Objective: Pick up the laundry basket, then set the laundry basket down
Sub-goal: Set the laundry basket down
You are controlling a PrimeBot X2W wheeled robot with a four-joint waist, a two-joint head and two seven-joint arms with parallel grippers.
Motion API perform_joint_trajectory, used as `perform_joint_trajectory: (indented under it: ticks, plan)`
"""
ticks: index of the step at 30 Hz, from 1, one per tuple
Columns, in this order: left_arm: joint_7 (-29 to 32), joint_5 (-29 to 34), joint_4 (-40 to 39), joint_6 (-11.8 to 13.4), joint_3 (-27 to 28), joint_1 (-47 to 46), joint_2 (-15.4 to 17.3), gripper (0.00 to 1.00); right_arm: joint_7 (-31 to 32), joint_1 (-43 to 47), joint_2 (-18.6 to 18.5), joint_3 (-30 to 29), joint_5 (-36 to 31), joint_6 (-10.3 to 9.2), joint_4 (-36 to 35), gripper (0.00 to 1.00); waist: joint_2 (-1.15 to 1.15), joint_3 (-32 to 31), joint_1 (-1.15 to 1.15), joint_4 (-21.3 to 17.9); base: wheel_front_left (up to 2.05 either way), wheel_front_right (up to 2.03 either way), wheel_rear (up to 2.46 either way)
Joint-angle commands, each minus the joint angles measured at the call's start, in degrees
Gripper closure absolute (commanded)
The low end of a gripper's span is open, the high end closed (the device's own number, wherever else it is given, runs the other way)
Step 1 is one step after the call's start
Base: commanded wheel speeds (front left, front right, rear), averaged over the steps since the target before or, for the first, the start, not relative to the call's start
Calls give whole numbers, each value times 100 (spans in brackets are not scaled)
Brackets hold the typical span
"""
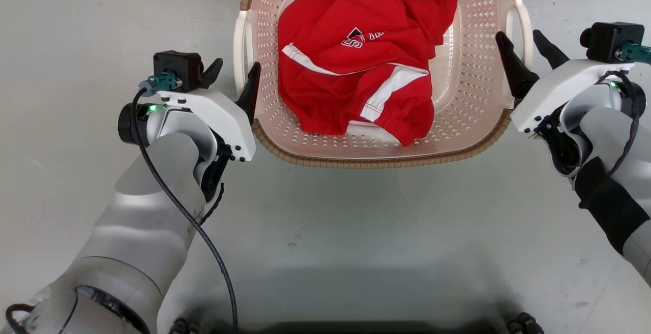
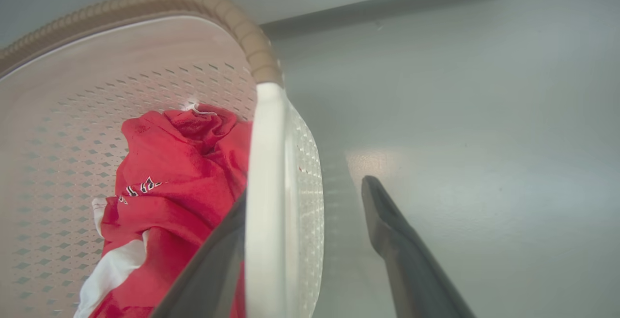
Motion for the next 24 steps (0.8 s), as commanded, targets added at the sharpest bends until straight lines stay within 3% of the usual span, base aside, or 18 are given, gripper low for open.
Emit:
perform_joint_trajectory:
  ticks: [1, 24]
  plan:
    - [-58, 83, -150, -18, 172, 4, 214, 0, -77, 349, -57, 21, 25, -20, -47, 0, 0, 9, 0, 4, 0, 0, 0]
    - [-60, 668, -370, -30, 770, 327, 191, 0, -78, 361, -30, 106, -2, -20, 50, 0, 0, -180, 0, -6, 0, 0, 0]
